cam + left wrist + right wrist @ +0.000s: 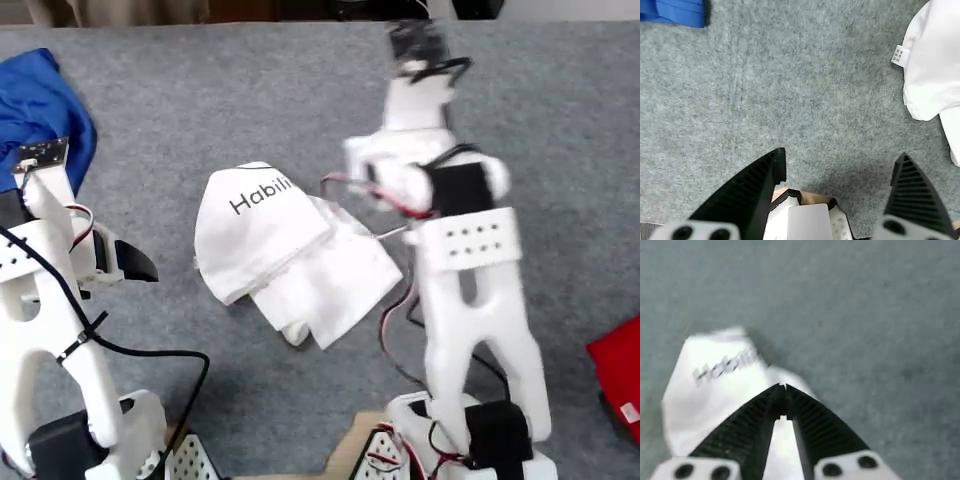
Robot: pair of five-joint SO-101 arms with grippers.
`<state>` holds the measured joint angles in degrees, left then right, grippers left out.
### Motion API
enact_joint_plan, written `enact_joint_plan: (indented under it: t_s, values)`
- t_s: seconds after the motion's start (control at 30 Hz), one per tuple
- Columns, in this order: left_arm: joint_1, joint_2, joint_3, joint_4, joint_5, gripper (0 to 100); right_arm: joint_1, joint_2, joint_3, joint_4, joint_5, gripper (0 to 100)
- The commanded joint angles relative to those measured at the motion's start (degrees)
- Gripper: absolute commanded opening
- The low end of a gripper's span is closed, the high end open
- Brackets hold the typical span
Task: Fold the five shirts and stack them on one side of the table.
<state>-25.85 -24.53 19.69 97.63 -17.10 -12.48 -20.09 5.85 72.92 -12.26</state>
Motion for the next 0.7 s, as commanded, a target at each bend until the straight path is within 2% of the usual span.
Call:
enact_joint_plan:
  t_s: [0.0,0.17,0.3,0.5,0.67]
  values:
    - [0.53,-1.80,-0.35,-0.62,0.00,34,2.95,0.31,1.80,2.11,4.13,0.5]
    - [8.44,-1.80,-0.44,-0.53,0.88,34,2.77,0.48,5.85,11.96,5.10,0.6]
    - [17.85,-1.80,-0.62,-1.76,6.07,34,3.56,0.48,7.52,18.64,4.40,0.6]
    - [31.65,-1.10,-0.18,-11.43,14.42,34,12.18,0.48,9.36,22.33,4.57,0.6]
    - [35.43,1.54,9.32,-24.44,17.05,33,18.24,0.48,14.20,22.24,4.75,0.6]
